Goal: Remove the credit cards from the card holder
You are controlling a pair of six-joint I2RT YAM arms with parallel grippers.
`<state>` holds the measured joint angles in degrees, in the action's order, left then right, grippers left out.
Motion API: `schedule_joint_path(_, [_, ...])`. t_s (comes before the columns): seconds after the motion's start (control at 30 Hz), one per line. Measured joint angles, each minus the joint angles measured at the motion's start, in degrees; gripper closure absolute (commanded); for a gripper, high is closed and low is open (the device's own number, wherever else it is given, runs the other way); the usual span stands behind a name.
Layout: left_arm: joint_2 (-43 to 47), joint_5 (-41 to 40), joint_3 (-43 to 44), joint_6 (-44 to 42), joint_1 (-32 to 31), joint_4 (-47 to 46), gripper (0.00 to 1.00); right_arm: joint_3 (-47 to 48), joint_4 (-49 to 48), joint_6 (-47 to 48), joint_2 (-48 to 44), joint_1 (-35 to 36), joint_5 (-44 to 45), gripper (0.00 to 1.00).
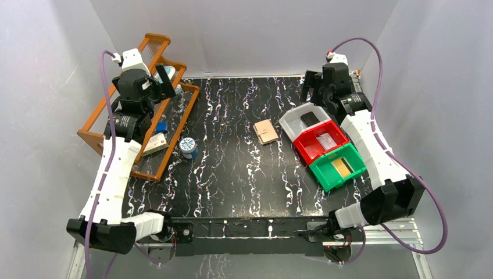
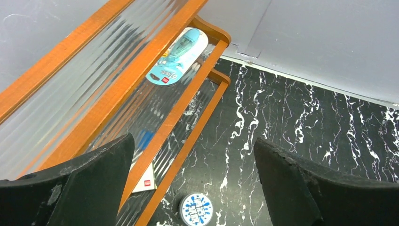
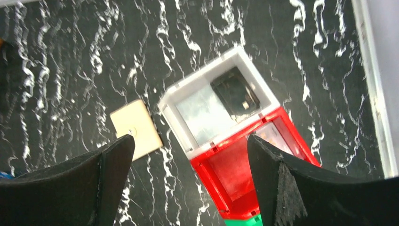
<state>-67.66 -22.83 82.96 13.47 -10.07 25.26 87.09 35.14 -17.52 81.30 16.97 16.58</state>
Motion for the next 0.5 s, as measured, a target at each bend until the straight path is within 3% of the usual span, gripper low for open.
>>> schedule_joint_path(0.17, [-2.73, 5.66, -0.09, -1.03, 1.09, -2.49, 0.02, -9.44, -0.63, -1.18, -3.37, -2.23, -2.97, 0.02])
schedule_joint_path(0.5, [-7.21, 28.52, -3.87, 5.18, 3.06, -11.89, 0.02, -22.80, -1.11, -4.59, -11.54, -6.10, -8.85, 0.02])
